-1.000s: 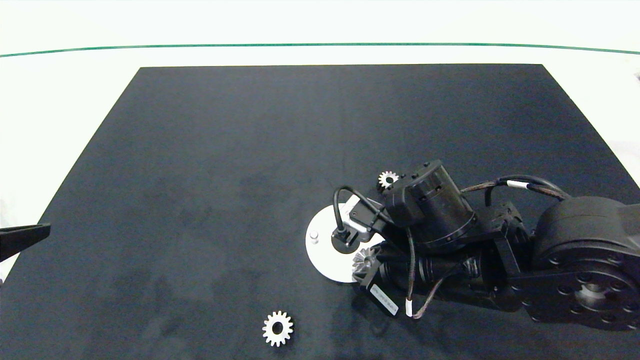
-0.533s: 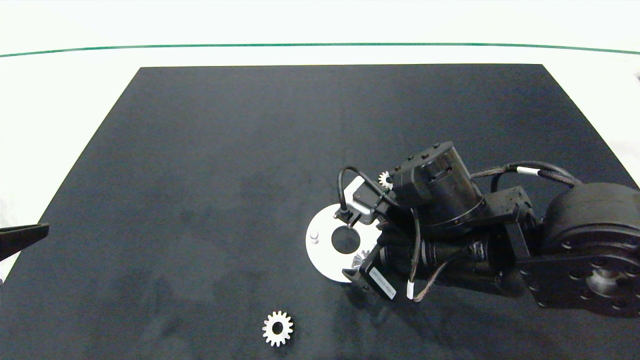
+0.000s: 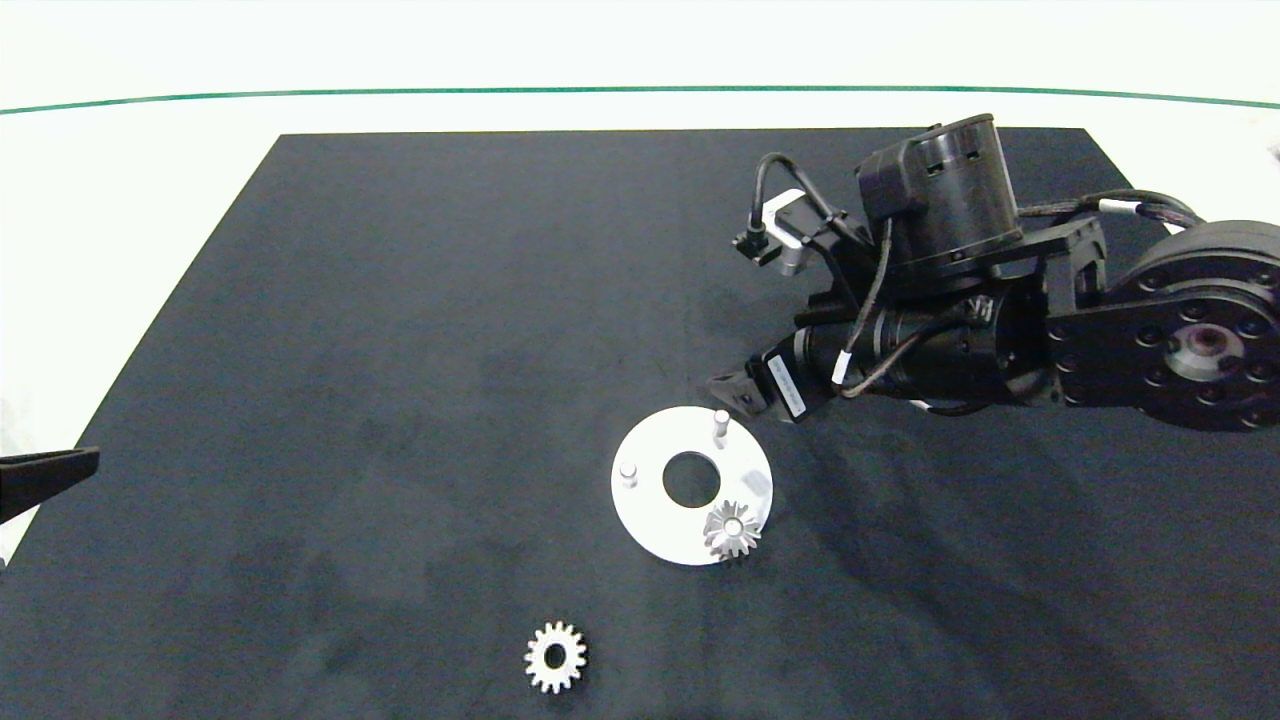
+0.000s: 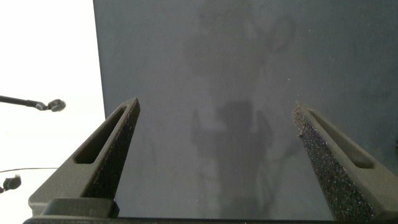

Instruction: Install three planetary gears onto the carrier pins

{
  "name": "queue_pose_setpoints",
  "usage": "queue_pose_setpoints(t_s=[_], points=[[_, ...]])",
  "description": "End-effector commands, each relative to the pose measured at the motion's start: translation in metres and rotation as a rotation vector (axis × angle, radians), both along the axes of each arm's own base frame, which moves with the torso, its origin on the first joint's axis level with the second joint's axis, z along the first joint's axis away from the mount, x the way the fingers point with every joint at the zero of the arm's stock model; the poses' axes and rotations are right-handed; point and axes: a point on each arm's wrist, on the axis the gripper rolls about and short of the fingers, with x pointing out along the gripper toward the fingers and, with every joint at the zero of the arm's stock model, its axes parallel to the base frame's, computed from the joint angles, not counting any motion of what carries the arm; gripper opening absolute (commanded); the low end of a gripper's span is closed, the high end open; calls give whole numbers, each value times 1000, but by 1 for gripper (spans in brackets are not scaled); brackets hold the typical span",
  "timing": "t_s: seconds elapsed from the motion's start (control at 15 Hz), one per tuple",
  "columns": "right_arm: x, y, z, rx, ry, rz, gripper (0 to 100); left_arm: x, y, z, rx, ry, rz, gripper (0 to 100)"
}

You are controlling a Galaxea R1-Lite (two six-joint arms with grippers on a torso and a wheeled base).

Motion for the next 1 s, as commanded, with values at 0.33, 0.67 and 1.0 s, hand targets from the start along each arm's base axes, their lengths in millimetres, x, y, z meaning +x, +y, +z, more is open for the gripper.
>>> queue_pose_setpoints(t_s=[0.33,0.67,1.0], points=[[43,-12,-29,-52,74,-93,100,-1,0,0,1,4,1,100],[52,-13,-36,-44,91,-116,100,0,0,0,1,4,1,100],[52,-12,-36,-41,90,-116,97,-1,0,0,1,4,1,100]])
